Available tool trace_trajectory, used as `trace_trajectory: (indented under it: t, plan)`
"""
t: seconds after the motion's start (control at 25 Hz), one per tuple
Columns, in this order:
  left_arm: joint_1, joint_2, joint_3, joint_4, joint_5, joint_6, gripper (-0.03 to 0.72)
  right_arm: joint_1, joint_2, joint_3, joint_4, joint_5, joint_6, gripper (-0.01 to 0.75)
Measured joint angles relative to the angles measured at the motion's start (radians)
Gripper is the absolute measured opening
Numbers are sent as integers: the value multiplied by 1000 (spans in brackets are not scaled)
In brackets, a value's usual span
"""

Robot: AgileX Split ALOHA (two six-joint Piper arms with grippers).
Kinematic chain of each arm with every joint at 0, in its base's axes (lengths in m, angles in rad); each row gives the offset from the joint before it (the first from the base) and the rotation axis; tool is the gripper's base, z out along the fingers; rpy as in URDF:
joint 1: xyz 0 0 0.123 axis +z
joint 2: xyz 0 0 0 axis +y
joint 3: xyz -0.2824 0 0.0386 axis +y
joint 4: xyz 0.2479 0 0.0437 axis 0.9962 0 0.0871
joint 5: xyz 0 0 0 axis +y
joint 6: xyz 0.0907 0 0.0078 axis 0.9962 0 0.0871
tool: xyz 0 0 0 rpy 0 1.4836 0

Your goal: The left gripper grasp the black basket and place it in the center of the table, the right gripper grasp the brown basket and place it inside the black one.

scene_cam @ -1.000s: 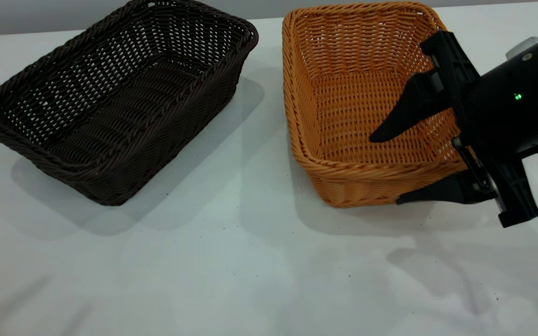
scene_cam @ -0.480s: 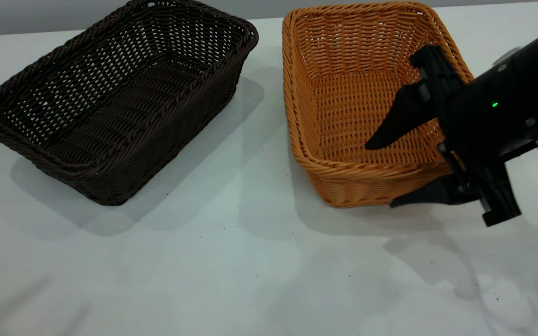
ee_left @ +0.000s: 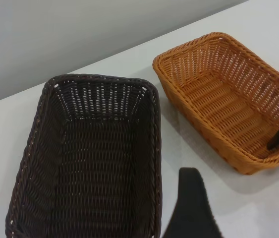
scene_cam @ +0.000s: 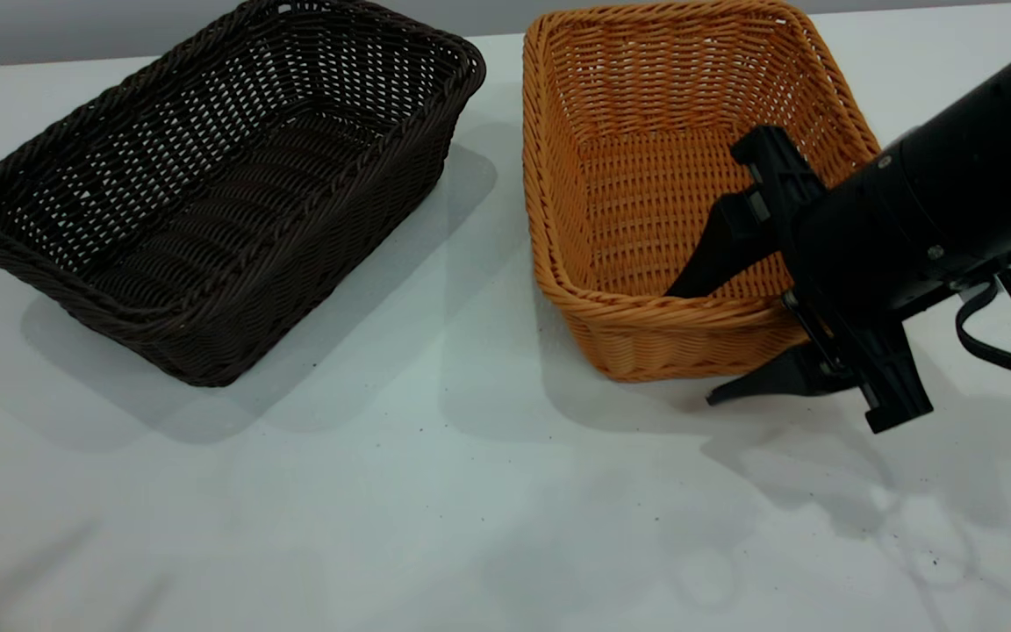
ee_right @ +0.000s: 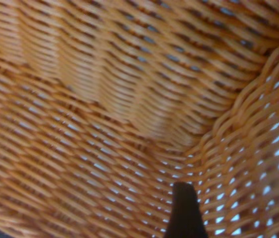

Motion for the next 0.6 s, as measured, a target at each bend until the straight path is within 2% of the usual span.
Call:
trace_trajectory:
  t: [0.16, 0.6]
  plan:
    - [0, 0, 0, 0, 1, 0, 437, 0, 0, 2, 0, 44, -5, 405]
    - [0, 0, 0, 1, 15, 0, 437, 0, 0, 3, 9, 89, -24, 122]
